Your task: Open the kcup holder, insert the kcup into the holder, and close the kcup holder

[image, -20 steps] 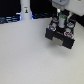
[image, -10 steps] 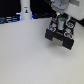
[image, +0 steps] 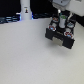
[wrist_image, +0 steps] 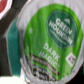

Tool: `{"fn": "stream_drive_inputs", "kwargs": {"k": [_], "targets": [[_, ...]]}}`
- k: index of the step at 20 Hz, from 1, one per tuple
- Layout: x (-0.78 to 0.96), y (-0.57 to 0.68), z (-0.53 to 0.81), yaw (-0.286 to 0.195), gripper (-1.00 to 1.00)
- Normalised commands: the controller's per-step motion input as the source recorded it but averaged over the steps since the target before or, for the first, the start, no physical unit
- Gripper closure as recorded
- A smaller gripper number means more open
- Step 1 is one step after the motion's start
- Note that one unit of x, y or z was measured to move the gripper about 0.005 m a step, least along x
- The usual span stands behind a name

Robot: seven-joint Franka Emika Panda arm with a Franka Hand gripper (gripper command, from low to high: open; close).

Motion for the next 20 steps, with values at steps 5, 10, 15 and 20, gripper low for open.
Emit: {"fn": "stream_drive_inputs", "kwargs": {"k": [5,10,15,20], "targets": [[0.05,0.12,-0.22,0.015,1.00],[0.04,0.15,-0.20,0.026,1.00],[0.06,0.16,-0.07,0.022,-1.00],[0.10,0.15,0.17,0.046,-1.00]]}}
